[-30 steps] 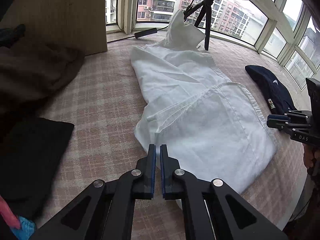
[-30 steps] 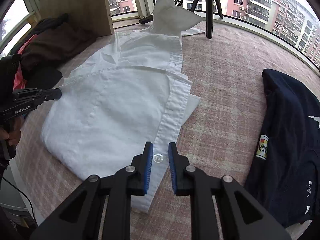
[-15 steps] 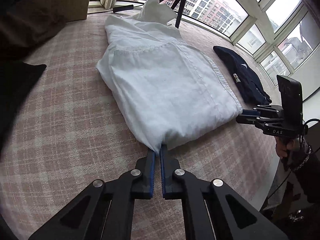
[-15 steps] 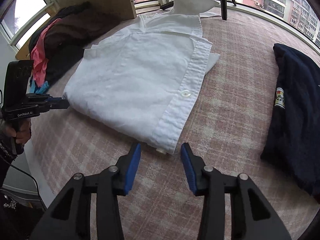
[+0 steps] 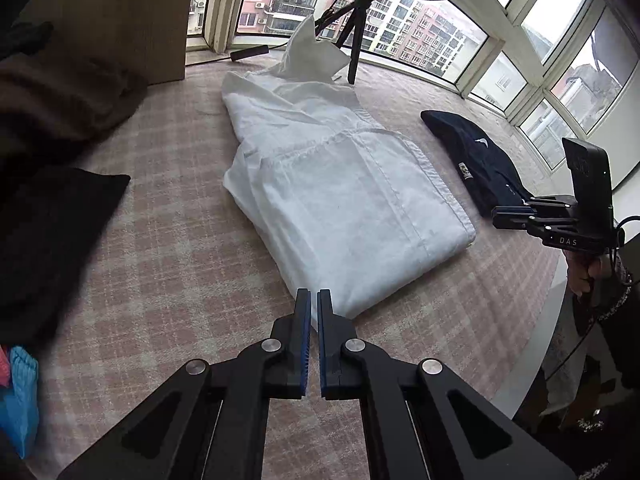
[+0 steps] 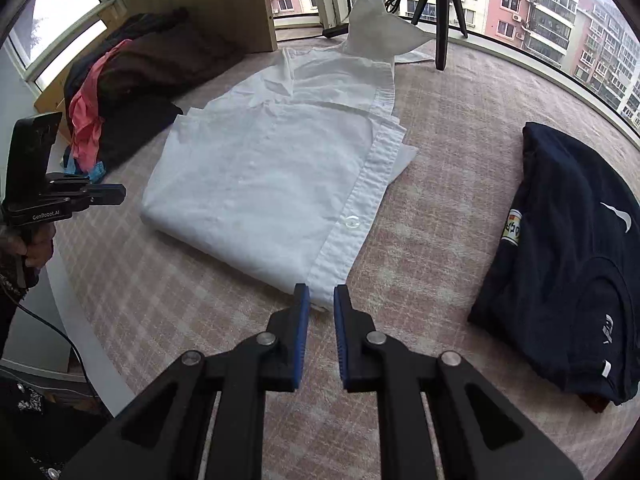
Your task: Fold clothes
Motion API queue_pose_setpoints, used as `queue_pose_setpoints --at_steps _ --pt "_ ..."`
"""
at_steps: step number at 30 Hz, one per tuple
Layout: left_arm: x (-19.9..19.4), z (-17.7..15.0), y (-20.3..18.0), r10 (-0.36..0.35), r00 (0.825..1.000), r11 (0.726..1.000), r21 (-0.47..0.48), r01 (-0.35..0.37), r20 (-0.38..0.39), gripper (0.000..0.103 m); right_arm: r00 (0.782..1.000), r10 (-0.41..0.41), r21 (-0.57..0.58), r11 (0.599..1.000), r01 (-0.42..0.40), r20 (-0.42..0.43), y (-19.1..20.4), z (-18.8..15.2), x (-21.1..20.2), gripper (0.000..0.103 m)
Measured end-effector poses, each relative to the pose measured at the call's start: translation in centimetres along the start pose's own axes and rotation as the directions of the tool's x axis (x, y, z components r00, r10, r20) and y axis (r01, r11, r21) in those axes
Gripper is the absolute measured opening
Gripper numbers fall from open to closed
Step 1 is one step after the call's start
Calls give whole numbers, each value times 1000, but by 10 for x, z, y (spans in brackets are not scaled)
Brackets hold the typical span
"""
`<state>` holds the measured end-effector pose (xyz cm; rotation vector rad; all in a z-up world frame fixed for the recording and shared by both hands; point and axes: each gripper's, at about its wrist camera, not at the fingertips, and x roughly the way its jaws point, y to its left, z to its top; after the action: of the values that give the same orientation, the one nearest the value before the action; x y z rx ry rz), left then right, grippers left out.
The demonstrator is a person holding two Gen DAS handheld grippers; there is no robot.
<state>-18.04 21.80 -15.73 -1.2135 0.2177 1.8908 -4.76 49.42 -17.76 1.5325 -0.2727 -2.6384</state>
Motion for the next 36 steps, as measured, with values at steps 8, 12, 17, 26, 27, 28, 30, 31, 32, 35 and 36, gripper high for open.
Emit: queue_pose_setpoints --at_steps 8,12,17,26,27,28,30,31,32,35,36 --pt "81 33 26 77 995 995 -57 -81 -65 3 998 -62 57 996 64 -31 -11 46 89 13" --pt "32 36 37 99 994 994 -49 -102 -46 3 996 -75 130 988 80 -48 -31 44 53 13" --pt "-75 74 52 99 993 994 -55 -95 67 11 995 11 248 968 -36 102 -58 65 -58 26" --pt "-89 136 54 120 984 992 10 -123 133 27 958 -47 199 980 -11 283 -60 123 -118 48" --pt "-77 138 54 112 986 993 17 -115 121 27 963 -47 197 980 -6 264 -61 128 -103 48" --pt "-61 140 54 104 990 994 20 -107 99 27 969 -48 196 981 -1 242 -62 132 -87 48" --pt "-25 146 55 107 993 994 28 -108 48 27 980 -39 191 982 1 193 -66 142 -45 48" --pt "-6 150 56 109 994 993 34 -110 23 27 986 -38 192 981 6 164 -68 149 -23 48" --pt "13 156 58 111 994 993 41 -111 -1 27 990 -33 194 981 6 135 -69 155 0 48" --pt "67 174 66 124 991 991 58 -120 -58 27 998 -30 205 979 17 59 -72 177 65 48" --pt "84 181 70 130 989 990 64 -125 -73 27 998 -42 200 979 32 45 -74 185 82 48"
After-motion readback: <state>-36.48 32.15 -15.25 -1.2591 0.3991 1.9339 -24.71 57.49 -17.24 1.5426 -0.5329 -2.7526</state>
